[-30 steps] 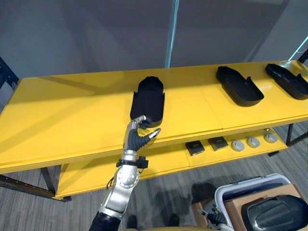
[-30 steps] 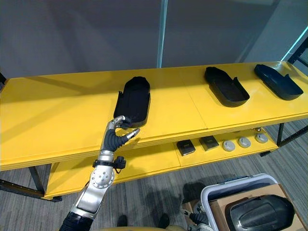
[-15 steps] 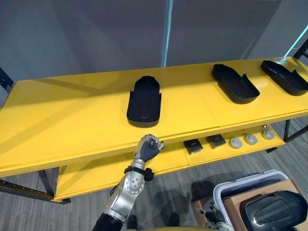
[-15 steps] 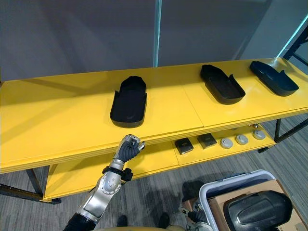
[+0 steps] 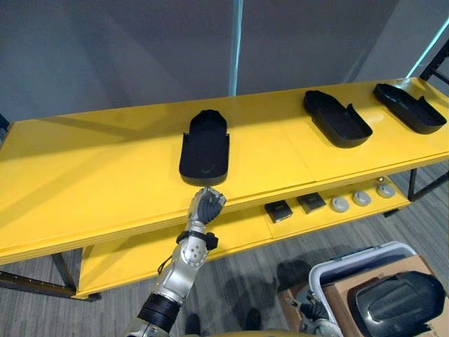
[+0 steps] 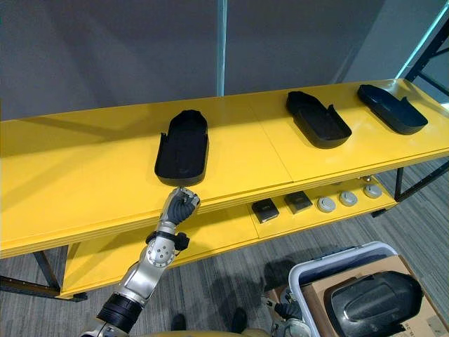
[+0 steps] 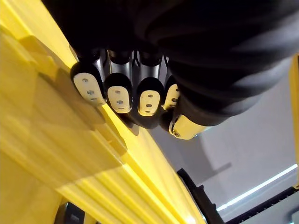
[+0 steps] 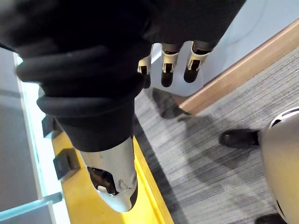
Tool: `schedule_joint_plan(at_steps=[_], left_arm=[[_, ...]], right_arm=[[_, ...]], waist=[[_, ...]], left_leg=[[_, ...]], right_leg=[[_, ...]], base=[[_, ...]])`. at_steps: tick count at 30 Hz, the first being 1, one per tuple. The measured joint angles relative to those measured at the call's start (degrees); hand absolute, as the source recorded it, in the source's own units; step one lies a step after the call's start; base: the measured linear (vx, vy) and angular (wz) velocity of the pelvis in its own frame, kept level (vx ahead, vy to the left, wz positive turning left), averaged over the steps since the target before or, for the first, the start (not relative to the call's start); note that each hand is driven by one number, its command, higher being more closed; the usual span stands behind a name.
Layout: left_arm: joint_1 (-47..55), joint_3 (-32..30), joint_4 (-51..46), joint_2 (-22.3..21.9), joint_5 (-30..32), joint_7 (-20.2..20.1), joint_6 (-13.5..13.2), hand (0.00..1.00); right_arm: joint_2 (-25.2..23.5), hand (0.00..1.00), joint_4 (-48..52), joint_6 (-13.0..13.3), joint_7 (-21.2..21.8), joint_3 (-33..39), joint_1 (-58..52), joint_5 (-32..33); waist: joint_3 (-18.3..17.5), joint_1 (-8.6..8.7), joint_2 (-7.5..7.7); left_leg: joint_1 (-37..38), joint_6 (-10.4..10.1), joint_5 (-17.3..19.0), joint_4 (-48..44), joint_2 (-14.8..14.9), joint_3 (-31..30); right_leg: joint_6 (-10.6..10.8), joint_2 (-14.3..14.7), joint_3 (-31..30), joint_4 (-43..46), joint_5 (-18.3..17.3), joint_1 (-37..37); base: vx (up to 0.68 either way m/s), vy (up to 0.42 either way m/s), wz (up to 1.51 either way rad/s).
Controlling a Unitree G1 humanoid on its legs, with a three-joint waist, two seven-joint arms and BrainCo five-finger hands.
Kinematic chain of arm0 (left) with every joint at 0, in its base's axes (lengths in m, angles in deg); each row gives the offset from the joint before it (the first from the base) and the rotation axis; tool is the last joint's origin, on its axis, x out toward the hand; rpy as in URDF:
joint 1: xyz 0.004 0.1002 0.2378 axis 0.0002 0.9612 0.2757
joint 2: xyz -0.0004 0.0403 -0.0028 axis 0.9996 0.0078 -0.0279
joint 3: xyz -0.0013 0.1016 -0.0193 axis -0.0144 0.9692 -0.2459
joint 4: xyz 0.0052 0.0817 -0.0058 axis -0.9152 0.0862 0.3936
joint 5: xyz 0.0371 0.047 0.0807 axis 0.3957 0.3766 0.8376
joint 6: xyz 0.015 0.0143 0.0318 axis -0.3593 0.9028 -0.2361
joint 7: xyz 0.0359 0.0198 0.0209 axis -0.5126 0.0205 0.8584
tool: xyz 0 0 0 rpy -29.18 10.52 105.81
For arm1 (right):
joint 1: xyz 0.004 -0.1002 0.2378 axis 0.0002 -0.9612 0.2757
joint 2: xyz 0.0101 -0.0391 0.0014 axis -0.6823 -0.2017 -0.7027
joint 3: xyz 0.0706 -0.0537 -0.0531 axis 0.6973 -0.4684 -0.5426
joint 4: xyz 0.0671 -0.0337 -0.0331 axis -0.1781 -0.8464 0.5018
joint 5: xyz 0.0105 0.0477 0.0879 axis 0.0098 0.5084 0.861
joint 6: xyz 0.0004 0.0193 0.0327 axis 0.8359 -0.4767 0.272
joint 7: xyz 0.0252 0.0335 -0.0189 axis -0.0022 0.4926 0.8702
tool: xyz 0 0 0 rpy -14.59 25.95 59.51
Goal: Walk over and take plastic housings, then place them on the shelf
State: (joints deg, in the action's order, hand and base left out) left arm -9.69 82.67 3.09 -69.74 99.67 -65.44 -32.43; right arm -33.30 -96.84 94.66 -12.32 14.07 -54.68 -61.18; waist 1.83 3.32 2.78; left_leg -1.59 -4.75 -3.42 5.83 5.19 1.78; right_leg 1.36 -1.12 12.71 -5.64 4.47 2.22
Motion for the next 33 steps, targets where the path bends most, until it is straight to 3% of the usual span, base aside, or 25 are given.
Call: schedule_joint_plan(at_steps=[17, 33], left_arm=[[-8.8, -4.8, 6.4, 1.2, -0.2, 2.1, 2.8, 1.00], [-11.8, -6.7, 9.4, 1.6, -1.5, 2.2, 3.0, 1.00]], right_arm=[[0.1, 0.00, 2.5, -0.2, 0.1, 0.3, 1.1, -1.4], [0.1, 0.00, 2.5, -0.2, 0.1, 0.7, 0.6, -1.4]], waist=[[0.7, 2.09, 0.07], [1.1, 2.35, -0.19]], left_leg=[[-0.5, -0.1, 0.2, -0.3, 0.1, 1.9], [-0.4, -0.2, 0.4, -0.1, 0.3, 3.4]], right_leg=[[-0.3, 0.0, -1.3, 0.0, 0.3, 1.2], [-0.1, 0.3, -3.0, 0.0, 0.4, 1.9]], base=[[0.01, 0.010, -0.03], [0.00, 0.014, -0.06]])
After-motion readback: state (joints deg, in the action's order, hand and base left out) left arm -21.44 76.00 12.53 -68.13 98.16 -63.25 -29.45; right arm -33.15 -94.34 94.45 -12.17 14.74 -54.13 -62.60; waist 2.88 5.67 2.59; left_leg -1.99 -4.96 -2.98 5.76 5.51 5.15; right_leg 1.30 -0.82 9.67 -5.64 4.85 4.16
